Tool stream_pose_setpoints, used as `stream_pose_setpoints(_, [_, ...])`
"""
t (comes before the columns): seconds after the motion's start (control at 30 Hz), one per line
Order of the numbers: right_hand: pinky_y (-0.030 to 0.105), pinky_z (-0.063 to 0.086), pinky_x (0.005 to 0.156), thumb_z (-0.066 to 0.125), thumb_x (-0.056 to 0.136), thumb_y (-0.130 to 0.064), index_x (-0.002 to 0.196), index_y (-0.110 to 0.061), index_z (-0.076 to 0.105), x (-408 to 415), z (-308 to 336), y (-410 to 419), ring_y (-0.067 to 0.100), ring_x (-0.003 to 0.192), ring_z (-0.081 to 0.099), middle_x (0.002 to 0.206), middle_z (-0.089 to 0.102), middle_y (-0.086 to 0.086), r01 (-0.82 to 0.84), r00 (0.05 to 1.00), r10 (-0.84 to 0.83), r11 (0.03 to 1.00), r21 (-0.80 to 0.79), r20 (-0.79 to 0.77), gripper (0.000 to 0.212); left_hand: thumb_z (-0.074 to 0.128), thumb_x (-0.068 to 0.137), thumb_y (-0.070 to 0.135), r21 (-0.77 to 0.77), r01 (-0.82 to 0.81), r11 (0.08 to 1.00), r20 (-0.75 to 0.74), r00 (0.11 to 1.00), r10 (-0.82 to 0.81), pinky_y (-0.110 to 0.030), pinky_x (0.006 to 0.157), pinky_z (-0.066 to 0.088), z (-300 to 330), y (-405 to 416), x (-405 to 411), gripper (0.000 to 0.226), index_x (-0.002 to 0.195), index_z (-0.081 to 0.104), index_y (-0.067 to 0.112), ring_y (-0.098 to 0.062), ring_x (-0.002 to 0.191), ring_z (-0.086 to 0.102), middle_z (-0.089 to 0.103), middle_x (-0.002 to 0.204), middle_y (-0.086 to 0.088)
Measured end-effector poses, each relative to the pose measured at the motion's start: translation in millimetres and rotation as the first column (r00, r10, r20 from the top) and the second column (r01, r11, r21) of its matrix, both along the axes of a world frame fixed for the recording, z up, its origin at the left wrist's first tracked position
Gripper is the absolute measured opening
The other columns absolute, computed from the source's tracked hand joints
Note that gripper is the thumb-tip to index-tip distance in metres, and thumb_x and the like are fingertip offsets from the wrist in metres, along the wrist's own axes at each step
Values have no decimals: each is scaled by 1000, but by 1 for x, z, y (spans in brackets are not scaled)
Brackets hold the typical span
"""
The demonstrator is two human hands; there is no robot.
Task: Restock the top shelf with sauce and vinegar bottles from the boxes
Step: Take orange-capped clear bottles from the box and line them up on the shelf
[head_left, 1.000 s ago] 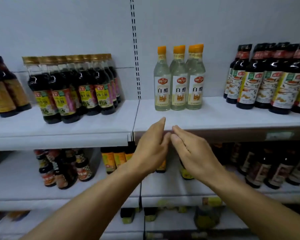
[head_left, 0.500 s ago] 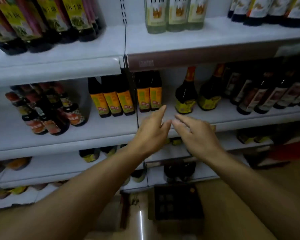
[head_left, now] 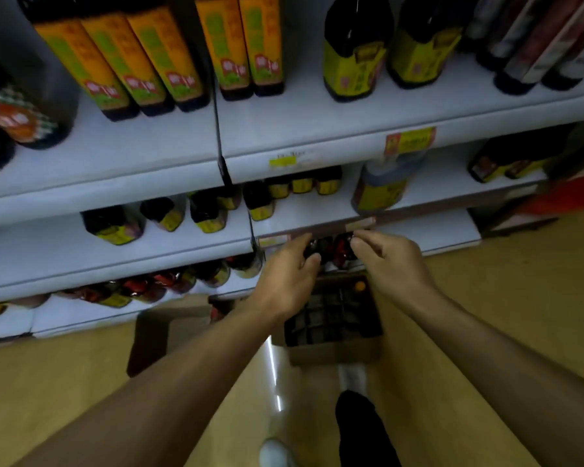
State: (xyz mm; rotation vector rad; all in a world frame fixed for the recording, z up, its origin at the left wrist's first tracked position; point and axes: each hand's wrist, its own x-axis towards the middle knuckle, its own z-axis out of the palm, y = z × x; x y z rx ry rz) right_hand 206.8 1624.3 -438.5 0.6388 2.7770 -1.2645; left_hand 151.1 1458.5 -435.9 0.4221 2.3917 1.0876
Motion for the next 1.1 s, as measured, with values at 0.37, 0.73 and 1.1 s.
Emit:
stream_pose_setpoints(0.37, [40,54,84,52,99,-31,112,-18,70,4,-187,50,22,95,64,106,71,6,55,973,-64,997,48,220,26,48,102,25,-29,-44,999,269,962,50,-21,75,54,-171,45,12,32,134,49,29,2,84,57,63,107,9])
stream_pose_setpoints(0.73, [36,47,87,48,100,-29,135,-17,56,1,-367,106,30,112,58,125,62,11,-83,873,-2,985,154,489,37,50,101,16,-48,-92,995,494,863,104,-43,104,47,-320,95,19,34,135,51,14,-17,115,54,57,116,3])
stream_pose_setpoints(1.1, [35,47,79,39,104,-22,115,-9,60,-55,-474,125,30,103,61,114,62,10,-568,733,253,738,364,631,28,48,102,17,-91,-72,993,456,883,106,-13,80,39,-414,131,4,36,138,50,13,-3,100,52,61,129,-7])
